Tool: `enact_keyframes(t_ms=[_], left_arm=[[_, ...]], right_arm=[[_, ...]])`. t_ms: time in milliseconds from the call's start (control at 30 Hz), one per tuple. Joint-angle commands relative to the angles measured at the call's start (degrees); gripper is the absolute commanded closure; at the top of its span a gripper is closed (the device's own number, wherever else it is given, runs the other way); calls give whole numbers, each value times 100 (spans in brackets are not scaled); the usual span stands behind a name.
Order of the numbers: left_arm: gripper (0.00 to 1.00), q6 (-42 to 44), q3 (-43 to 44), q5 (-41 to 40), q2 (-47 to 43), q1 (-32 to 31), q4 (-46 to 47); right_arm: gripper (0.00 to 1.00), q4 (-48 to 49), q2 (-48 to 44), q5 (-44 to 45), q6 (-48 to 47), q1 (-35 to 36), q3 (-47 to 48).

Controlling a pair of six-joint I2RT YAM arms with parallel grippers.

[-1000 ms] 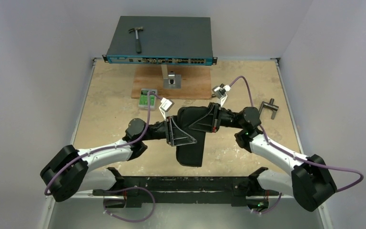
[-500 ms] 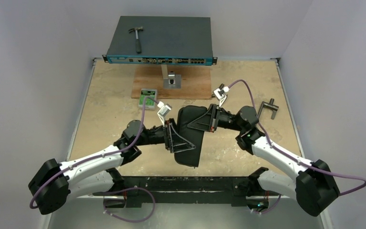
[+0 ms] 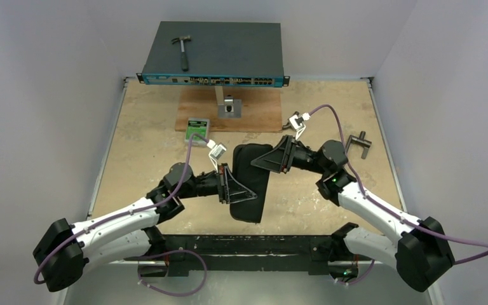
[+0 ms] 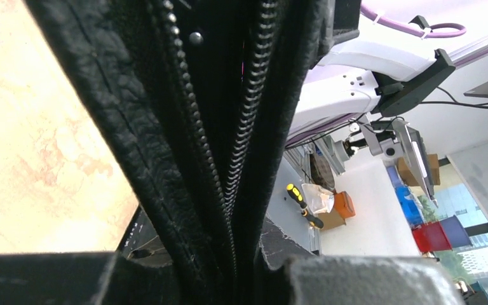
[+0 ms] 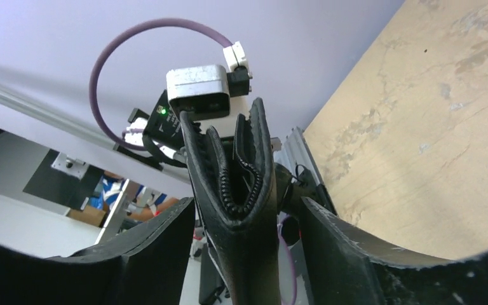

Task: Sort the hair-cutting tools
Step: Pick up the hairdressing tool bag at the center of the board.

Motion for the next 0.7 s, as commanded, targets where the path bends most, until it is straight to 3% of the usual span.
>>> enact_keyframes(t_ms=[0, 167, 367, 567, 667], left_arm=[[100, 135, 57, -62, -183, -6, 434], [100, -298, 97, 217, 91, 72, 1318], [100, -822, 359, 716, 781, 130, 2356], [100, -745, 675, 644, 906, 176, 2189], [100, -607, 768, 541, 811, 222, 1886]], right_arm=[[38, 306, -91, -50, 110, -34, 19], [36, 880, 23, -404, 253, -1, -155], [37, 817, 137, -557, 87, 213, -40], [55, 929, 215, -599, 127, 303, 41], [71, 931, 218, -589, 137, 303, 34]])
